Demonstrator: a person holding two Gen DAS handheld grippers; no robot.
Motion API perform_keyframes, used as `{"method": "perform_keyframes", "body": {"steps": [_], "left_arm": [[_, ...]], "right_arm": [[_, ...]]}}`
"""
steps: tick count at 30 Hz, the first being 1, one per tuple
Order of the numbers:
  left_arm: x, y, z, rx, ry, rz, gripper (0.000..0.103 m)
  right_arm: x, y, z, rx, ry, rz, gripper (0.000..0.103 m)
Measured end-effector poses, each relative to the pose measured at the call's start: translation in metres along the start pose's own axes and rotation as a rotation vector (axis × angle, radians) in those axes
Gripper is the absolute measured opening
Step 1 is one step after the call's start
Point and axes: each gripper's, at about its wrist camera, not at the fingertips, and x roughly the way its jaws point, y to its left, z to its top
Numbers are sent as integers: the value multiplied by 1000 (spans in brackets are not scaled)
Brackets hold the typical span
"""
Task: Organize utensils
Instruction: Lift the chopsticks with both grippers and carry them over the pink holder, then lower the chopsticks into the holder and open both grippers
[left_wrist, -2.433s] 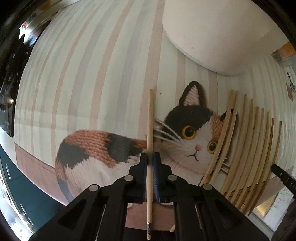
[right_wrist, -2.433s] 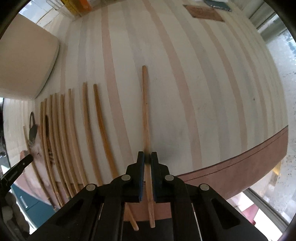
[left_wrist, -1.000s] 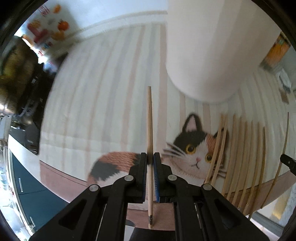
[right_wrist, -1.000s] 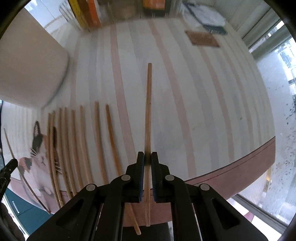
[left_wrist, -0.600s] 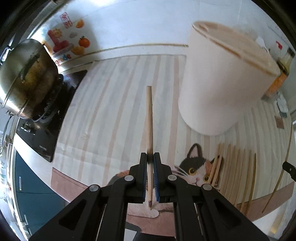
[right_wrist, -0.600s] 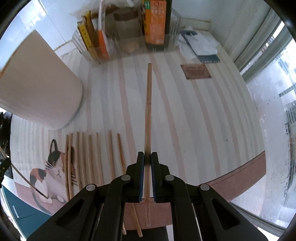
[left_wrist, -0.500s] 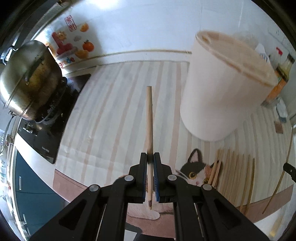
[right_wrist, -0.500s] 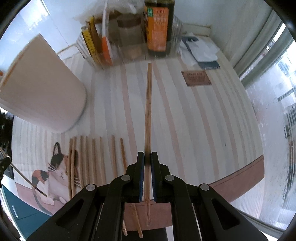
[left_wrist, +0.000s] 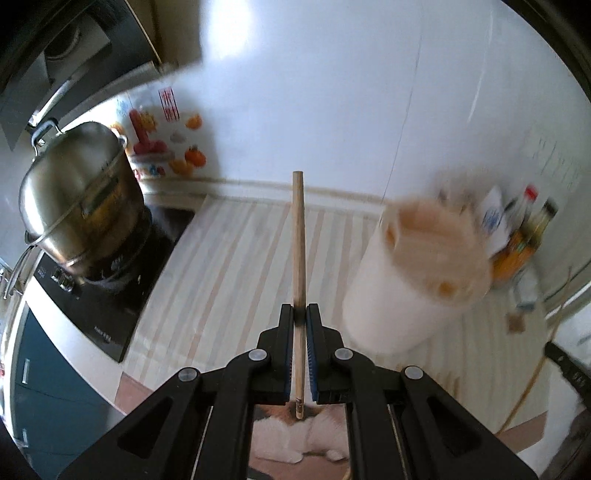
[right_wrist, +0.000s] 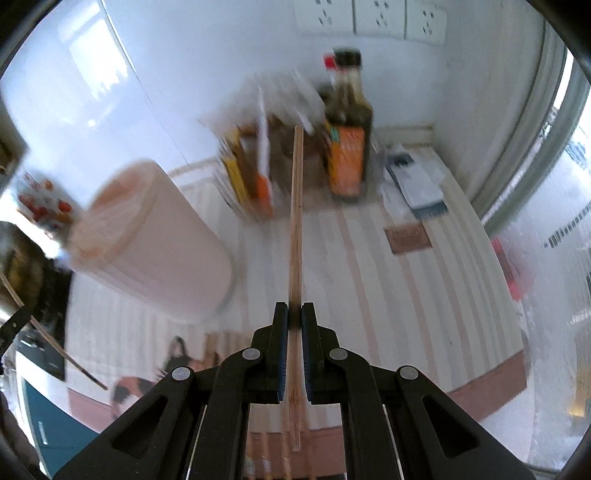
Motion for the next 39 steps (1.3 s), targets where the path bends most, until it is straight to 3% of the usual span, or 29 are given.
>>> {"method": "perform_keyframes", "body": {"steps": [8,14,18,25,33,39], "left_arm": [[-67,5,65,-79,-131,-161,4],[-92,-2,116,-103,-214,-251,4],[-76,-13,143,-112,-213,-278,4],[-16,-31,164,-127,-151,-314,4],[43,-46,159,-115,-62,-298,4],[59,-53,151,-91,-18,-298,4]], "right_arm": [[-58,34,52,31,-138,186,7],[-82,65,99,33,-256,251,7],[-73,84,129,70,-307,270,7],[-18,98,161,176,-320,268,7],[31,113,160,176,-313,241,7],[42,122,151,123,-299,249,7]]}}
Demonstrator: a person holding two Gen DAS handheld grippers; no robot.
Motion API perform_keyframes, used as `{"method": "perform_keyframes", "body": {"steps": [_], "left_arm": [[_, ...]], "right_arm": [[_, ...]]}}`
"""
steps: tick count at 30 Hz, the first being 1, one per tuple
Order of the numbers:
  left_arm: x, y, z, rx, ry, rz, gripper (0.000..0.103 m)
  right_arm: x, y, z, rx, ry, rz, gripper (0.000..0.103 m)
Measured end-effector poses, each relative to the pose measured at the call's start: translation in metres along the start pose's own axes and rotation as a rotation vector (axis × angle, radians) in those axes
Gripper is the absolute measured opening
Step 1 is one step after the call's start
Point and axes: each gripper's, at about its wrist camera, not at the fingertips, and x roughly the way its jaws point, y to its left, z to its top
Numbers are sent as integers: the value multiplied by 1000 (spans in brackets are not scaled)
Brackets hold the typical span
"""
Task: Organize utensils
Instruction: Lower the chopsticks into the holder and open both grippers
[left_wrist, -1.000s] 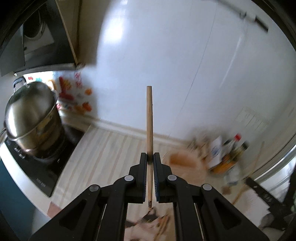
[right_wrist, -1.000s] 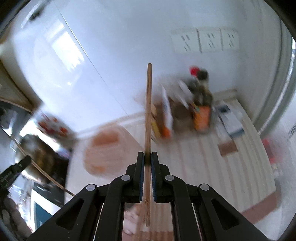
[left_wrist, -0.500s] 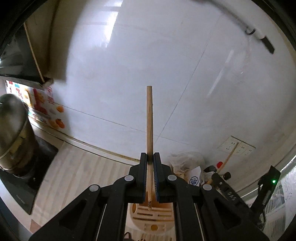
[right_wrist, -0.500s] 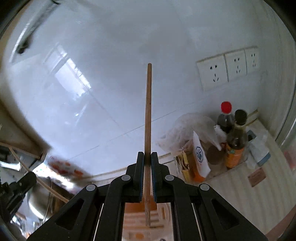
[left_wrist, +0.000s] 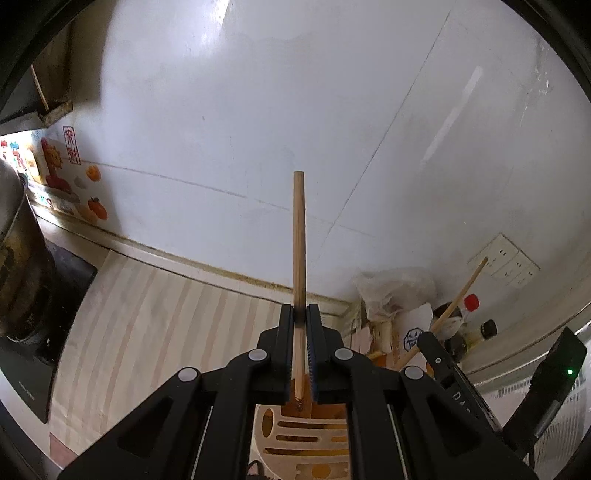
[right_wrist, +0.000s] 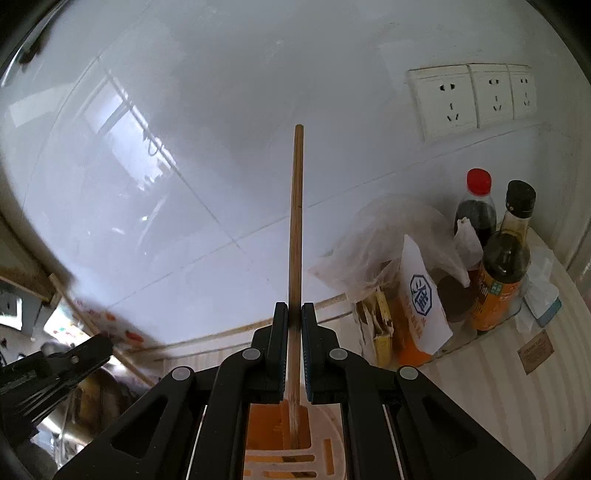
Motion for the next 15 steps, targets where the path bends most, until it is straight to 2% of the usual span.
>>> {"method": "perform_keyframes", "body": {"steps": [4,7,9,11,13,15], "left_arm": [[2,-4,-6,25,63,-29,5],[-6,-9,-11,85,73,6,9],[-17,-9,-13,114,64,25,14],[-29,-8,-14,133,50,79,32],[-45,-2,-14,132,13,109,67],[-63,5,-17,124,-35,134,74]], "right_arm": [[-1,2,-8,-34,31,4,8],[1,4,-18,-68,116,19,9],[-4,4,-23,-85,153,30,17],[-15,0,-23,-77,157,41,48],[-32,-4,-21,-66,137,54,54],[-54,-10,-18,-46,111,63,55]]}}
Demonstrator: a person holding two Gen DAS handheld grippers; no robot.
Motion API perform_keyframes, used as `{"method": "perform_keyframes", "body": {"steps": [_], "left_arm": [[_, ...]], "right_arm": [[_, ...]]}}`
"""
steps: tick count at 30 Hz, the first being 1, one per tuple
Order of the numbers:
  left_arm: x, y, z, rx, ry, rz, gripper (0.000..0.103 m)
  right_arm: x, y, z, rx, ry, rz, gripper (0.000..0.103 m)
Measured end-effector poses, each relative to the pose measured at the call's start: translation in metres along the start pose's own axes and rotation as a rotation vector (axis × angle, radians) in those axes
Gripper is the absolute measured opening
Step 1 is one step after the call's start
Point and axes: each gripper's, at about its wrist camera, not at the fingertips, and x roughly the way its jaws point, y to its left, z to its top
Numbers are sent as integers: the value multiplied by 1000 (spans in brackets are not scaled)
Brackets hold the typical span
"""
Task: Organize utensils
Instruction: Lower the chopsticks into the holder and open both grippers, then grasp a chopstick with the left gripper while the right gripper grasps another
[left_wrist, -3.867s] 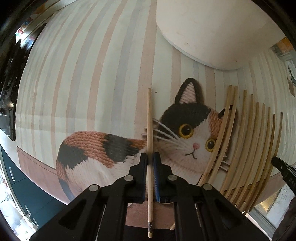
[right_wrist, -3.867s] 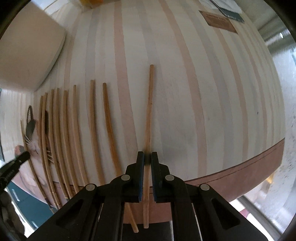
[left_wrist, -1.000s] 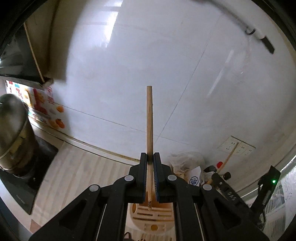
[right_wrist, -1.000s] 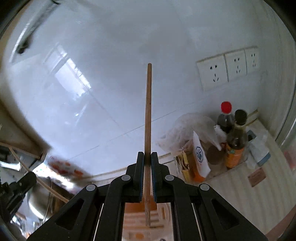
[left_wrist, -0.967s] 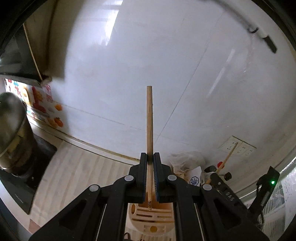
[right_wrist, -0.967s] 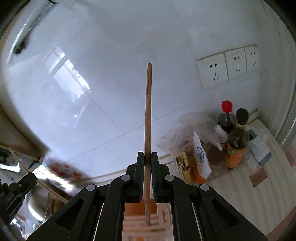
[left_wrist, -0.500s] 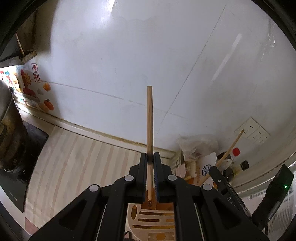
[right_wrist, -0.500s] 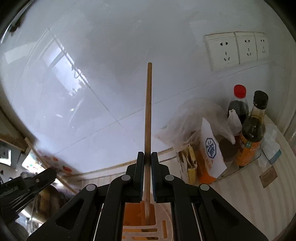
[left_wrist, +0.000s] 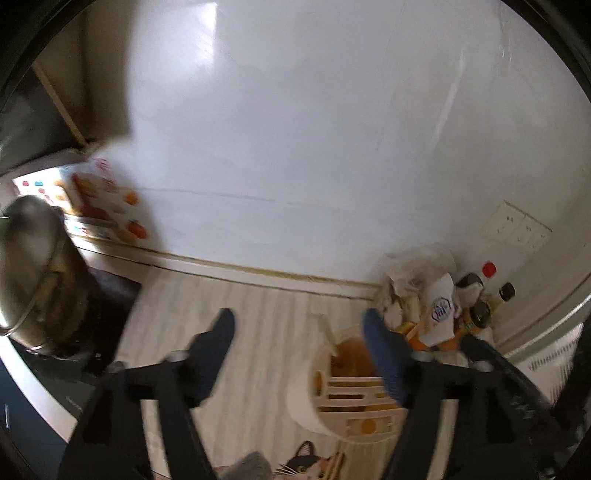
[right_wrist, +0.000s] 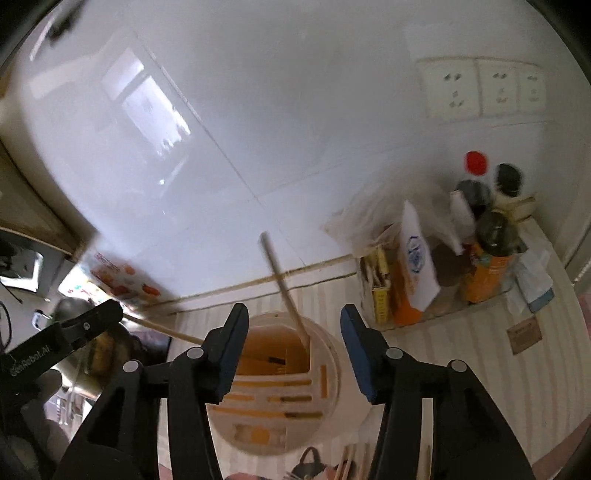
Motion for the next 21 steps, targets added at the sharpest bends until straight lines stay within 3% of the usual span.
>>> {"method": "perform_keyframes", "body": {"steps": [2,4,11,16,21], "left_arm": [[-15,8,-6,-6,-34,17,83],[-22,14,-13,-17,-45,21,103],[-24,25,-55,-2,-18,86,103],[-7,27,-105,48,59,138,103],[33,21,-164,85,202,128,103]], "right_arm": [[-21,-4,-2,9,-19,-5,60],[-36,-8,-3,9,-30,-12,63],[-75,-29,-24,16,-65,-59,90],[-71,-54,-54,19,-8,-157,90],[-42,-90,-97,44,155,-236,85]]}}
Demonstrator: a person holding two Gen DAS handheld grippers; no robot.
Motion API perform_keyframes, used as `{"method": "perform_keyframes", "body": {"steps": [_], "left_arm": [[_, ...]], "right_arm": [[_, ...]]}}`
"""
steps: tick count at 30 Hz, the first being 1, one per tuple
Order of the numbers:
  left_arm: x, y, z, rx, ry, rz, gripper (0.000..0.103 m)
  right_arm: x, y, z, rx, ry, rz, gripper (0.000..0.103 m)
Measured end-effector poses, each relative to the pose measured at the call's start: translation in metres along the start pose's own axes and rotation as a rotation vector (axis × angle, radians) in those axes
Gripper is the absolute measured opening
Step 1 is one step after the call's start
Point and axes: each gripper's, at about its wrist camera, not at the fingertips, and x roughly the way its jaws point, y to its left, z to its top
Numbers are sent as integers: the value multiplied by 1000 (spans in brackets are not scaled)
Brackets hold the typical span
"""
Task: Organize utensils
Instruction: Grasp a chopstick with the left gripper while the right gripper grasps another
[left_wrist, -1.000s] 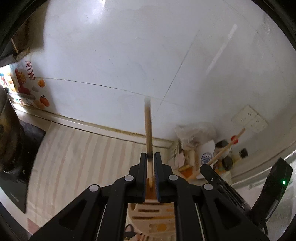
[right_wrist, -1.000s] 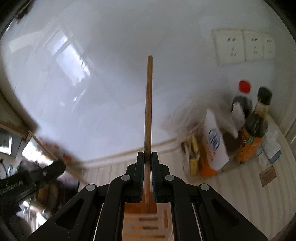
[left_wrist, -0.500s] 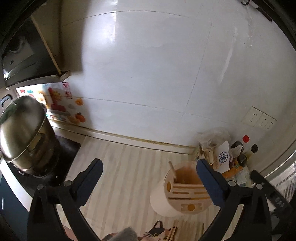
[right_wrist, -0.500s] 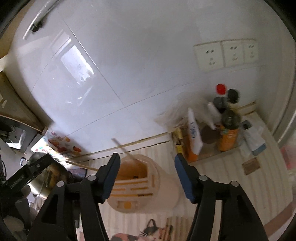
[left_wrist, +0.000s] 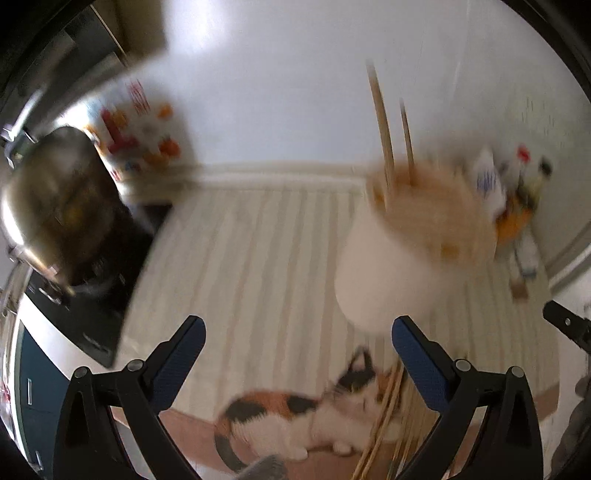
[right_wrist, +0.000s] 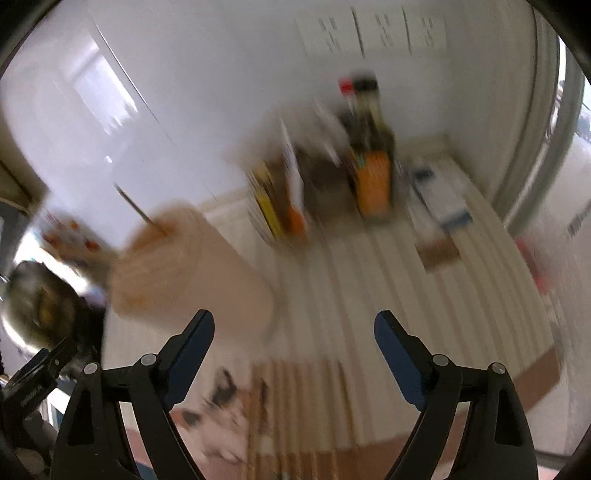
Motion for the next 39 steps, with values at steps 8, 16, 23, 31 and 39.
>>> {"method": "perform_keyframes", "body": {"steps": [8,16,23,31,39], "left_arm": [[96,-54,-70,140,322,-132,55],[144,-100,-103,248,470,-190,32],[142,-124,-111,331,454,-150,5],[143,-73,-114,51,497,-118,4],[138,-56,-122,-9,530,-169,6]], "right_arm": [[74,-40,-66,3,275,-55,34],[95,-64,-103,2,359,-103,32],[96,-84,-108,20,375,-129,32],[118,-83,-111,-6,430,-135,32],[139,-66,-118,-99,468,-159,12]]}}
